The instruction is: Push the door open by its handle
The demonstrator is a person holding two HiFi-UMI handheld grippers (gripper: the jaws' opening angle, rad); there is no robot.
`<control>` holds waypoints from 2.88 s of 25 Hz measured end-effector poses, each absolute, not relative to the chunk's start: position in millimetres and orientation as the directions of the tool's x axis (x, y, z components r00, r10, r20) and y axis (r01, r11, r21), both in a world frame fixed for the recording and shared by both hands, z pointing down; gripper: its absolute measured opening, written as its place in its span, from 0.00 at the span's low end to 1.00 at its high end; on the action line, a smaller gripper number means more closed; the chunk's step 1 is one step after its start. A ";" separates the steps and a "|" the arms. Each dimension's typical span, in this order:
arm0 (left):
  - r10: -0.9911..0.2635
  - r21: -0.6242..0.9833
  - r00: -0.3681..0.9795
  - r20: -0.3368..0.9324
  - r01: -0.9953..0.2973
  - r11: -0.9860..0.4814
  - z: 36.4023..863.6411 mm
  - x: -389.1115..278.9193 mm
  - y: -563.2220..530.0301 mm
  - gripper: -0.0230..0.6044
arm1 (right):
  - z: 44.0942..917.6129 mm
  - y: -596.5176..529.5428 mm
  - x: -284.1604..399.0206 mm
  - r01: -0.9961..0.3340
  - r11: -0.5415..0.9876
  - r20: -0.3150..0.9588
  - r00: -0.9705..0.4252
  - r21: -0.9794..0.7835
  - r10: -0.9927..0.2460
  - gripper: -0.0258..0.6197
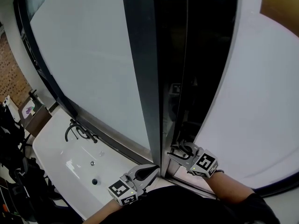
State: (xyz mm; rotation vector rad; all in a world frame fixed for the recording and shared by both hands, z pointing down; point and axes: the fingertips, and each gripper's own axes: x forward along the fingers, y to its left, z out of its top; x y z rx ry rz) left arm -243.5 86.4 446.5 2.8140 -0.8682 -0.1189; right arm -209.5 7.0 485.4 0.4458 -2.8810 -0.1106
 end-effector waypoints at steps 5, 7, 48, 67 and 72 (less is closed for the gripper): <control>-0.564 0.202 0.826 -0.015 -0.550 -0.810 441.4 -243.0 85.0 0.04 | 474.6 9.3 -208.4 -0.160 0.984 0.195 -0.966 0.078 -0.173 0.25; -0.564 0.201 0.825 -0.015 -0.551 -0.810 436.7 -238.9 84.5 0.04 | 474.2 7.8 -204.3 -0.142 0.990 0.233 -0.962 0.014 -0.141 0.25; -0.611 0.157 0.791 -0.022 -0.601 -0.784 427.4 -33.1 -69.1 0.04 | 531.5 -323.5 106.7 -0.556 0.789 0.491 -0.781 -0.263 -0.386 0.37; -0.757 0.074 0.653 0.003 -0.755 -0.651 486.6 -11.1 -327.8 0.04 | 560.8 -476.1 82.9 -0.312 0.922 0.297 -0.925 -0.228 -0.239 0.34; -0.807 0.107 0.590 0.029 -0.804 -0.585 493.3 1.6 -438.4 0.04 | 565.4 -527.9 76.9 -0.211 0.952 0.291 -0.946 -0.221 -0.142 0.30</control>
